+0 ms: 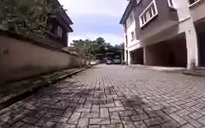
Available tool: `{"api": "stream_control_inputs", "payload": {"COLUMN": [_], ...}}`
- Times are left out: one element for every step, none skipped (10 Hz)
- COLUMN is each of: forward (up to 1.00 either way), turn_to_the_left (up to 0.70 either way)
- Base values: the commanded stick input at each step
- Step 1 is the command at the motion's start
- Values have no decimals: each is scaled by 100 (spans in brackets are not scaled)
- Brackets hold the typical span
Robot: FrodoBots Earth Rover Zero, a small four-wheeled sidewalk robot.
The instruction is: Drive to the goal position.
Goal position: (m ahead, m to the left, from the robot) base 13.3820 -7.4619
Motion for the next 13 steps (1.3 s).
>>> {"api": "stream_control_inputs", "payload": {"forward": [50,50,50,50,50,50,50,50,50,50,50,50,50], "turn_to_the_left": [0,0,0,0,0,0,0,0,0,0,0,0,0]}}
